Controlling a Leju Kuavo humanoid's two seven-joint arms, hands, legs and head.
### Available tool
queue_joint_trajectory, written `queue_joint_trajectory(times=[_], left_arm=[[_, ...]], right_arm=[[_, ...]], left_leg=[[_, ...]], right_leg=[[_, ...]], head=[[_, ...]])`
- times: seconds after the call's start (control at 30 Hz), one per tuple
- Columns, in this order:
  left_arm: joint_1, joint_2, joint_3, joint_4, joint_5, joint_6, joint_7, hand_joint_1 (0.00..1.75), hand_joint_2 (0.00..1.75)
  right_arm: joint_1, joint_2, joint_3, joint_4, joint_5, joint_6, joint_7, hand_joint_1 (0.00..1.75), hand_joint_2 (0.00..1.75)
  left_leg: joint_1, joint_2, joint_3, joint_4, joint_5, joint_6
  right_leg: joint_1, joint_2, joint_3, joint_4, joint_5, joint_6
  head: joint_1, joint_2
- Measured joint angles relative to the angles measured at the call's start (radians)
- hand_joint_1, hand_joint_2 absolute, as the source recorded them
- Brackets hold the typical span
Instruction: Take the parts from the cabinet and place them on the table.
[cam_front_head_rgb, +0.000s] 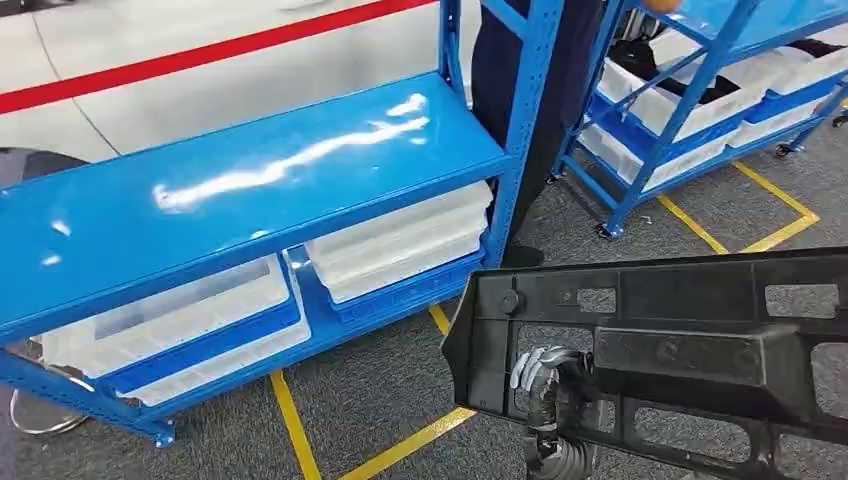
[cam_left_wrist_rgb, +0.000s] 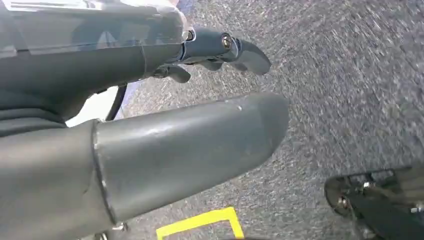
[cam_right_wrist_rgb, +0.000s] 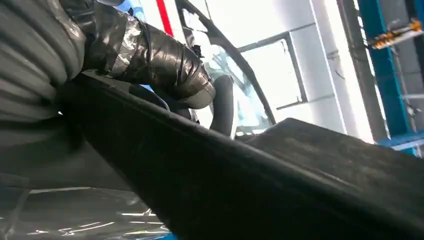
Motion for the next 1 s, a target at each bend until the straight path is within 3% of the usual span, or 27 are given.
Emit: queue_joint_trajectory(times=[0.03,0.07,0.1,0.13,0.17,0.2,0.27,0.3,0.33,0.37,0.43,0.47,0.5,0.53,0.57,0.6,0.63,0.67,0.7,0.73,0.77,0.8,0.83,0.87,0.9,0.97,1.0], left_arm=[[0.003,0.000,0.000,0.000,0.000,0.000,0.000,0.00,0.00],[0.007,0.000,0.000,0.000,0.000,-0.002,0.000,0.00,0.00],[0.010,-0.001,0.000,0.000,0.000,-0.003,0.000,0.00,0.00],[0.010,-0.001,0.000,0.000,0.000,-0.005,0.000,0.00,0.00],[0.009,-0.001,0.001,0.000,0.000,-0.005,0.000,0.00,0.00],[0.008,-0.001,0.001,0.000,0.000,-0.005,0.000,0.00,0.00],[0.006,-0.001,0.002,0.000,0.001,-0.005,0.000,0.00,0.00],[0.005,0.000,0.002,0.000,0.002,-0.006,0.000,0.00,0.00],[0.005,0.006,0.002,-0.003,0.002,-0.006,0.000,0.00,0.00],[0.005,0.001,0.002,-0.003,0.002,-0.007,0.000,0.00,0.00],[0.004,0.002,0.003,-0.003,0.003,-0.008,0.000,0.00,0.00],[0.002,0.002,0.003,-0.003,0.004,-0.008,0.000,0.00,0.00],[0.000,-0.002,0.003,-0.003,0.005,-0.009,0.002,0.00,0.00],[0.002,-0.002,0.005,-0.003,0.005,-0.009,0.003,0.00,0.00],[0.004,-0.002,0.006,-0.003,0.006,-0.010,0.004,0.00,0.00],[0.006,-0.001,0.008,-0.003,0.009,-0.011,0.007,0.00,0.00],[0.007,0.000,0.009,-0.003,0.011,-0.011,0.009,0.00,0.00],[0.006,0.001,0.010,-0.003,0.011,-0.012,0.011,0.00,0.00],[0.005,0.001,0.012,-0.003,0.011,-0.014,0.011,0.00,0.00],[0.003,0.001,0.015,-0.003,0.012,-0.014,0.011,0.00,0.00],[0.002,0.001,0.018,-0.003,0.012,-0.014,0.011,0.00,0.00],[0.000,0.001,0.020,-0.003,0.013,-0.014,0.011,0.00,0.00],[0.000,0.003,0.023,-0.003,0.013,-0.014,0.011,0.00,0.00],[0.000,0.003,0.024,-0.003,0.013,-0.015,0.011,0.00,0.00],[0.000,0.003,0.025,-0.004,0.013,-0.015,0.011,0.00,0.00],[-0.003,0.003,0.026,-0.004,0.014,-0.016,0.011,0.00,0.00],[-0.002,0.003,0.026,-0.004,0.014,-0.017,0.011,0.00,0.00]], right_arm=[[0.000,0.001,0.000,0.000,-0.004,0.005,0.000,1.75,1.75],[0.000,0.001,-0.001,0.000,-0.007,0.011,0.000,1.75,1.75],[0.000,0.003,-0.002,0.002,-0.009,0.018,0.000,1.75,1.75],[0.001,0.004,-0.005,0.003,-0.015,0.024,0.000,1.75,1.75],[0.002,0.005,-0.007,0.003,-0.019,0.030,0.000,1.75,1.75],[0.002,0.006,-0.010,0.004,-0.021,0.035,0.000,1.75,1.75],[0.003,0.008,-0.014,0.005,-0.024,0.039,0.000,1.75,1.75],[0.003,0.010,-0.015,0.005,-0.024,0.041,0.000,1.75,1.75],[0.003,0.011,-0.016,0.006,-0.024,0.042,0.000,1.75,1.75],[0.003,0.013,-0.016,0.006,-0.024,0.042,0.000,1.75,1.75],[0.004,0.015,-0.020,0.007,-0.026,0.045,0.000,1.75,1.75],[0.005,0.016,-0.022,0.007,-0.028,0.047,0.000,1.75,1.75],[0.007,0.017,-0.026,0.008,-0.032,0.053,0.000,1.75,1.75],[0.009,0.019,-0.027,0.010,-0.034,0.055,0.000,1.75,1.75],[0.008,0.019,-0.028,0.010,-0.034,0.059,0.000,1.75,1.75],[0.009,0.019,-0.029,0.012,-0.034,0.064,0.000,1.75,1.75],[0.009,0.020,-0.029,0.013,-0.034,0.066,0.000,1.75,1.75],[0.008,0.020,-0.029,0.015,-0.034,0.070,0.000,1.75,1.75],[0.008,0.020,-0.030,0.016,-0.034,0.071,0.000,1.75,1.75],[0.008,0.020,-0.031,0.018,-0.034,0.071,0.000,1.75,1.75],[0.009,0.020,-0.031,0.019,-0.034,0.072,0.000,1.75,1.75],[0.009,0.021,-0.031,0.019,-0.034,0.072,0.000,1.75,1.75],[0.008,0.021,-0.031,0.019,-0.033,0.072,0.000,1.75,1.75],[0.007,0.022,-0.031,0.019,-0.032,0.073,0.000,1.75,1.75],[0.008,0.024,-0.031,0.020,-0.032,0.073,0.000,1.75,1.75],[0.009,0.025,-0.033,0.021,-0.032,0.073,0.000,1.75,1.75],[0.009,0.026,-0.033,0.021,-0.032,0.073,0.000,1.75,1.75]], left_leg=[[-0.001,-0.044,-0.010,0.038,-0.067,-0.002],[-0.001,-0.064,-0.021,0.093,-0.131,-0.002],[-0.001,-0.074,-0.030,0.158,-0.182,0.001],[-0.003,-0.079,-0.035,0.219,-0.211,0.005],[-0.005,-0.081,-0.029,0.253,-0.205,0.011],[-0.008,-0.083,-0.006,0.245,-0.176,0.019],[-0.017,-0.097,0.094,0.125,-0.095,0.040],[-0.025,-0.132,0.161,0.032,-0.085,0.056],[-0.029,-0.182,0.213,-0.060,-0.116,0.077],[-0.027,-0.181,0.230,-0.102,-0.123,0.067],[-0.035,-0.167,0.222,-0.098,-0.106,0.070],[-0.035,-0.153,0.219,-0.109,-0.088,0.069],[-0.019,-0.126,0.212,-0.129,-0.065,0.069],[-0.023,-0.119,0.200,-0.136,-0.049,0.076],[-0.025,-0.099,0.186,-0.135,-0.039,0.081],[-0.026,-0.085,0.170,-0.130,-0.031,0.079],[-0.026,-0.069,0.153,-0.125,-0.023,0.077],[-0.026,-0.052,0.133,-0.116,-0.014,0.075],[-0.025,-0.035,0.112,-0.106,-0.007,0.072],[-0.025,-0.020,0.091,-0.094,-0.001,0.068],[-0.023,-0.008,0.070,-0.080,0.003,0.063],[-0.023,0.000,0.053,-0.064,0.006,0.058],[-0.025,0.007,0.042,-0.050,0.006,0.054],[-0.024,0.015,0.034,-0.038,0.006,0.047],[-0.024,0.023,0.033,-0.036,0.012,0.040],[-0.018,0.043,0.030,-0.039,0.022,0.026],[-0.016,0.035,0.022,-0.034,0.013,0.018]], right_leg=[[-0.001,0.011,-0.016,0.000,0.013,-0.006],[0.001,0.020,-0.032,0.000,0.026,-0.011],[0.005,0.032,-0.048,0.001,0.040,-0.015],[0.010,0.046,-0.067,0.002,0.054,-0.016],[0.013,0.058,-0.084,0.003,0.068,-0.018],[0.016,0.070,-0.101,0.005,0.081,-0.018],[0.020,0.096,-0.129,0.006,0.106,-0.016],[0.019,0.108,-0.138,0.006,0.119,-0.015],[0.022,0.115,-0.145,0.006,0.130,-0.011],[0.017,0.125,-0.147,0.002,0.142,-0.006],[0.010,0.146,-0.147,-0.019,0.172,0.009],[0.014,0.162,-0.146,-0.033,0.191,0.017],[0.016,0.151,-0.156,-0.023,0.182,0.017],[0.025,0.104,-0.172,0.007,0.117,0.018],[0.024,0.079,-0.190,0.066,0.043,0.021],[0.021,0.063,-0.203,0.134,-0.017,0.023],[0.018,0.055,-0.212,0.205,-0.054,0.026],[0.012,0.051,-0.215,0.267,-0.052,0.030],[0.005,0.047,-0.206,0.298,-0.012,0.035],[-0.001,0.043,-0.178,0.287,0.037,0.040],[-0.006,0.035,-0.133,0.243,0.068,0.045],[-0.009,0.010,-0.062,0.161,0.066,0.050],[-0.008,-0.035,0.003,0.066,0.009,0.053],[0.010,-0.043,0.046,-0.007,-0.024,0.042],[0.010,-0.036,0.046,-0.019,-0.036,0.026],[0.014,-0.017,0.029,-0.022,-0.026,0.011],[0.009,-0.008,0.029,-0.031,-0.014,-0.006]], head=[[0.000,0.000],[0.000,0.000],[0.000,0.000],[0.000,0.000],[0.000,0.000],[0.000,0.000],[0.000,0.000],[0.000,0.000],[0.000,0.000],[0.000,0.000],[0.000,0.000],[0.000,0.000],[0.000,0.000],[0.001,0.000],[0.000,0.000],[0.001,0.000],[0.000,0.000],[0.000,0.000],[0.001,0.000],[0.000,0.000],[0.000,0.000],[0.000,0.000],[0.001,0.000],[0.000,0.000],[0.000,0.000],[0.001,0.000],[0.000,0.000]])
